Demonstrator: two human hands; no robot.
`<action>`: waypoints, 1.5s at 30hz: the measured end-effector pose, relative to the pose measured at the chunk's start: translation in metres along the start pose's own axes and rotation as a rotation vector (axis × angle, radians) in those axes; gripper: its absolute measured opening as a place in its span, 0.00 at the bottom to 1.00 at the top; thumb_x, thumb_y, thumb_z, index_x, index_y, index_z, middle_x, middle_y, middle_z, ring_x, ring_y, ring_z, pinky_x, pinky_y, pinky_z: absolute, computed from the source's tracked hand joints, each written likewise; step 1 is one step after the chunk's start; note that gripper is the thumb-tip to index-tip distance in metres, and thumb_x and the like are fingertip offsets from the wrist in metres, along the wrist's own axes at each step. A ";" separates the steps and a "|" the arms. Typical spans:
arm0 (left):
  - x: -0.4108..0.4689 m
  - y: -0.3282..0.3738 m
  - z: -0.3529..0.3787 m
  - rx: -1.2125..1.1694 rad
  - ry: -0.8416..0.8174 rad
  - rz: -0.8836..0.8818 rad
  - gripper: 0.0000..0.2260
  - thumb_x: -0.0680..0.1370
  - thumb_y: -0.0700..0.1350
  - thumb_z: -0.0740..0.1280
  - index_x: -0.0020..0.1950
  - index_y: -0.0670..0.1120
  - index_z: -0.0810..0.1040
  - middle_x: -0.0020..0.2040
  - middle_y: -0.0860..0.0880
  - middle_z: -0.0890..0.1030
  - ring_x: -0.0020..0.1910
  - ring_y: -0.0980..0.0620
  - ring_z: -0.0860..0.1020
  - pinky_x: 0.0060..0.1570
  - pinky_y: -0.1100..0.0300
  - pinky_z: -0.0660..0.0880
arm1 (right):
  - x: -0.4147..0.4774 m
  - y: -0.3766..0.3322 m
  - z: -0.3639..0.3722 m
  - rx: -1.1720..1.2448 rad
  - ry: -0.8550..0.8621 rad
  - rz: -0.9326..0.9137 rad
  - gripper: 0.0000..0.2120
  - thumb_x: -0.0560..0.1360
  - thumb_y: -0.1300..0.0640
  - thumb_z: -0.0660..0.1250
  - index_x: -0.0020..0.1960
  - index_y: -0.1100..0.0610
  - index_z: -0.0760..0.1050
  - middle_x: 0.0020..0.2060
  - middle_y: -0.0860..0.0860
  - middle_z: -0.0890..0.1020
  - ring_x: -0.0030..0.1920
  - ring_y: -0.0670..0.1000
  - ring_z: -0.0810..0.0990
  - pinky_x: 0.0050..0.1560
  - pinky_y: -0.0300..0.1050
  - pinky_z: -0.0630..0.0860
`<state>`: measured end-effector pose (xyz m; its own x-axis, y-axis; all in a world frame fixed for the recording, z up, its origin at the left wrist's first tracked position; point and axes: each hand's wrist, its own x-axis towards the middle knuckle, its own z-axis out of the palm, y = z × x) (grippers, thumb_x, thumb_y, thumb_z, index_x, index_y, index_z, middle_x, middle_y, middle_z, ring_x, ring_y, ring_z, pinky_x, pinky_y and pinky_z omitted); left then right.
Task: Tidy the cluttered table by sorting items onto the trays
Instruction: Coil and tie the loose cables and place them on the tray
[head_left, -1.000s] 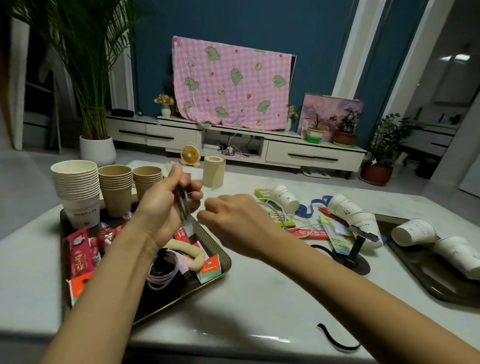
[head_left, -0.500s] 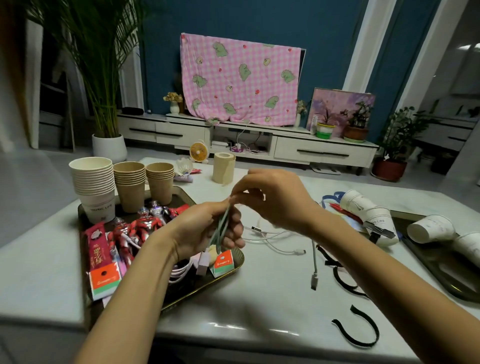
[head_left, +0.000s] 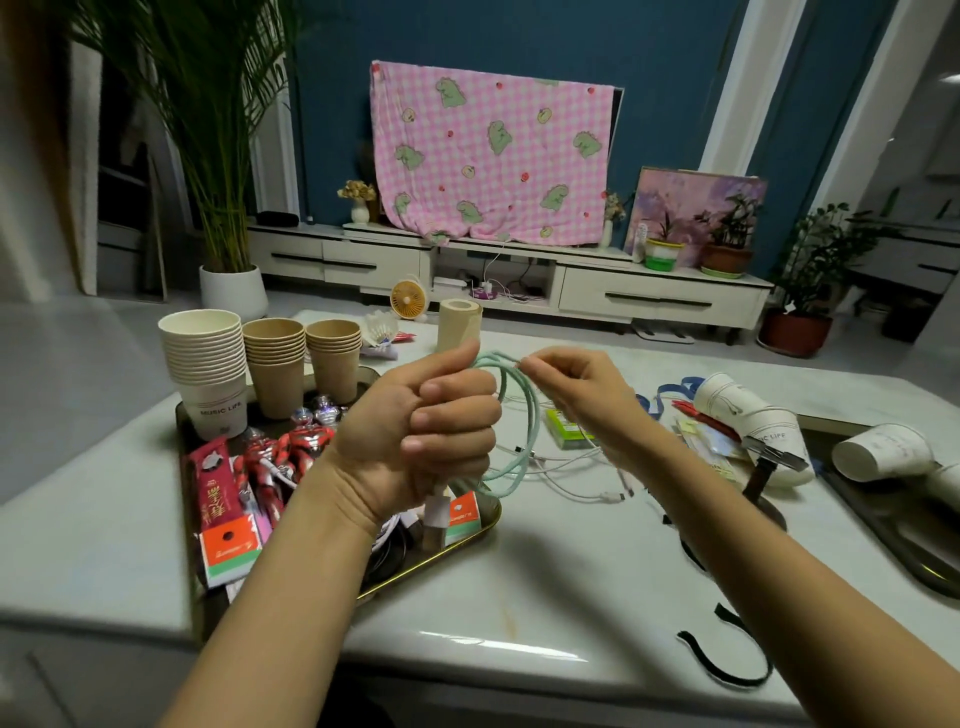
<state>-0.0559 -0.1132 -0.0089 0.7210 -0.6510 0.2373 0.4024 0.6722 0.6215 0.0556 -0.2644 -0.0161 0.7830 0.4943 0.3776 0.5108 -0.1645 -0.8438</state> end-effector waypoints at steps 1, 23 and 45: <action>0.001 -0.002 0.001 -0.011 -0.008 0.036 0.20 0.81 0.50 0.49 0.29 0.48 0.60 0.21 0.53 0.56 0.19 0.59 0.52 0.22 0.65 0.52 | -0.006 0.001 0.008 0.011 -0.016 0.056 0.09 0.78 0.59 0.63 0.43 0.57 0.79 0.27 0.43 0.76 0.26 0.38 0.69 0.28 0.29 0.63; -0.002 -0.028 -0.006 0.198 0.650 0.134 0.23 0.79 0.52 0.52 0.24 0.47 0.66 0.19 0.54 0.60 0.16 0.57 0.60 0.20 0.66 0.57 | -0.042 -0.005 0.056 0.491 0.115 0.415 0.22 0.77 0.48 0.61 0.26 0.51 0.61 0.18 0.44 0.61 0.19 0.43 0.58 0.26 0.39 0.55; -0.033 0.001 -0.001 0.025 0.750 0.653 0.19 0.82 0.48 0.51 0.32 0.47 0.67 0.19 0.53 0.60 0.16 0.58 0.54 0.18 0.69 0.54 | -0.057 0.008 0.039 -0.691 -0.132 -0.264 0.09 0.79 0.58 0.58 0.51 0.60 0.76 0.40 0.50 0.79 0.41 0.54 0.76 0.42 0.47 0.70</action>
<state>-0.0787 -0.0908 -0.0173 0.9704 0.2413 0.0099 -0.2060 0.8061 0.5548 0.0015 -0.2603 -0.0596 0.5764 0.6827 0.4491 0.8165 -0.5027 -0.2838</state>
